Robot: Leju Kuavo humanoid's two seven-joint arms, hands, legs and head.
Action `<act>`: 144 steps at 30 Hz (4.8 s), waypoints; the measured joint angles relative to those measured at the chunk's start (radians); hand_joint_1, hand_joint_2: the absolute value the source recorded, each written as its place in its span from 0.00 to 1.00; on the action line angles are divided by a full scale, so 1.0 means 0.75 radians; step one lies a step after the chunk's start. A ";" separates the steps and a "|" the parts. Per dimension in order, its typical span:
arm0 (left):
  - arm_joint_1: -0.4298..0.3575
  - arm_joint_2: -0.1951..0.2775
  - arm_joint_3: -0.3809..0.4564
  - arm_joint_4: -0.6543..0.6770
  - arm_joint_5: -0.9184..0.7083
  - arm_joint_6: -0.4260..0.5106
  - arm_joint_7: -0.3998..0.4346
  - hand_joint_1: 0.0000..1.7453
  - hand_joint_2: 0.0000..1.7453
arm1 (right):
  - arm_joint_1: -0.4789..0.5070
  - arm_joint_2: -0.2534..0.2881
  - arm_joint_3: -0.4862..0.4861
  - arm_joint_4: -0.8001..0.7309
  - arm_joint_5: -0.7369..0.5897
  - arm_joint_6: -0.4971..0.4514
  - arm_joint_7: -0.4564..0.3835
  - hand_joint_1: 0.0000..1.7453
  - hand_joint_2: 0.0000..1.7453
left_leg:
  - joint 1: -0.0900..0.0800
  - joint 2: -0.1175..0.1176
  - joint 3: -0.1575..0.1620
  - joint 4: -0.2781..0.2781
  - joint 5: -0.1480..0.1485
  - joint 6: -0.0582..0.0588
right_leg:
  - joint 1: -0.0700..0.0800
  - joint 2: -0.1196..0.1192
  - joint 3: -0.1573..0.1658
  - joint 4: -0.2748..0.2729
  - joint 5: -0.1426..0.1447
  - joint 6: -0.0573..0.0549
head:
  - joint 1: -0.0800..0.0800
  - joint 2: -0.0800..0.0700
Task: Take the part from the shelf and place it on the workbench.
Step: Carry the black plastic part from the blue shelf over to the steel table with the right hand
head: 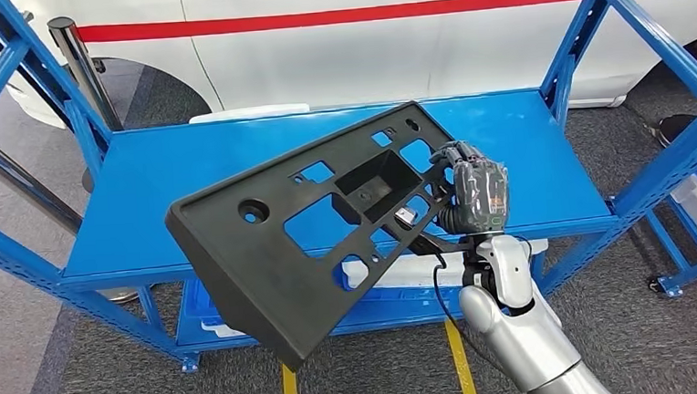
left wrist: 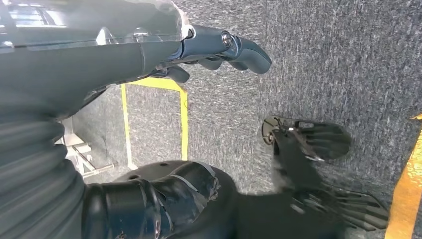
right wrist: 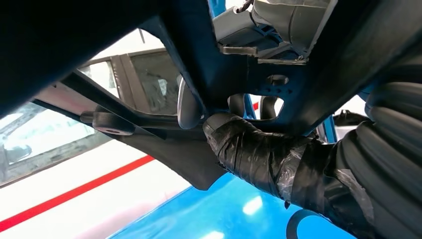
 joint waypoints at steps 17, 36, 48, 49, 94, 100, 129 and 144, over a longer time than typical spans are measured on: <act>-0.002 -0.002 0.001 0.000 -0.002 -0.007 0.000 0.00 1.00 | -0.006 -0.016 0.015 0.011 -0.029 -0.002 -0.013 1.00 1.00 | 0.004 0.008 -0.186 -0.031 0.186 0.005 | -0.015 0.011 0.205 -0.006 -0.183 0.048 | 0.001 0.000; -0.007 -0.003 0.001 0.000 -0.021 -0.022 0.003 0.00 1.00 | -0.034 -0.027 0.029 0.000 -0.138 0.094 -0.057 1.00 1.00 | 0.009 -0.040 0.013 -0.064 0.031 0.017 | -0.015 0.105 -0.056 -0.016 0.067 0.050 | 0.002 0.000; -0.010 -0.006 0.001 0.000 -0.022 -0.022 0.004 0.00 1.00 | -0.048 -0.035 0.038 -0.006 -0.139 0.096 -0.057 1.00 1.00 | 0.007 0.141 -0.187 -0.030 0.186 0.002 | -0.017 -0.068 0.197 0.003 -0.168 0.065 | 0.002 0.000; -0.011 -0.006 0.001 0.000 -0.023 -0.023 0.004 0.00 1.00 | -0.050 -0.035 0.038 -0.008 -0.139 0.097 -0.057 1.00 1.00 | 0.007 0.152 -0.188 -0.034 0.198 -0.007 | -0.009 -0.065 0.201 -0.022 -0.174 0.050 | 0.003 0.000; 0.003 0.001 0.030 0.000 -0.122 -0.096 -0.011 0.00 1.00 | -0.004 -0.093 0.172 -0.155 -0.087 0.151 0.085 1.00 1.00 | 0.029 -0.093 0.014 -0.033 -0.016 -0.041 | -0.019 0.134 -0.030 0.013 0.009 0.020 | 0.004 0.000; -0.005 0.002 0.030 0.000 -0.122 -0.095 -0.026 0.00 1.00 | 0.012 -0.141 0.141 -0.175 -0.091 0.168 0.079 1.00 1.00 | 0.019 0.006 -0.031 -0.045 0.048 0.021 | -0.020 0.057 -0.089 0.143 -0.120 0.058 | 0.007 0.000; -0.011 0.000 0.031 0.000 -0.133 -0.082 -0.019 0.00 1.00 | 0.033 -0.166 0.099 -0.215 -0.056 0.157 0.068 1.00 1.00 | 0.010 -0.026 0.023 -0.072 0.025 0.021 | 0.004 0.124 -0.063 0.024 0.009 0.022 | 0.004 0.000; -0.017 -0.002 0.032 0.000 -0.127 -0.087 -0.044 0.00 1.00 | 0.012 -0.166 0.096 -0.219 -0.019 0.153 0.073 1.00 1.00 | 0.041 0.154 -0.174 -0.032 0.158 -0.057 | -0.009 -0.048 0.189 -0.046 -0.162 0.019 | 0.006 0.000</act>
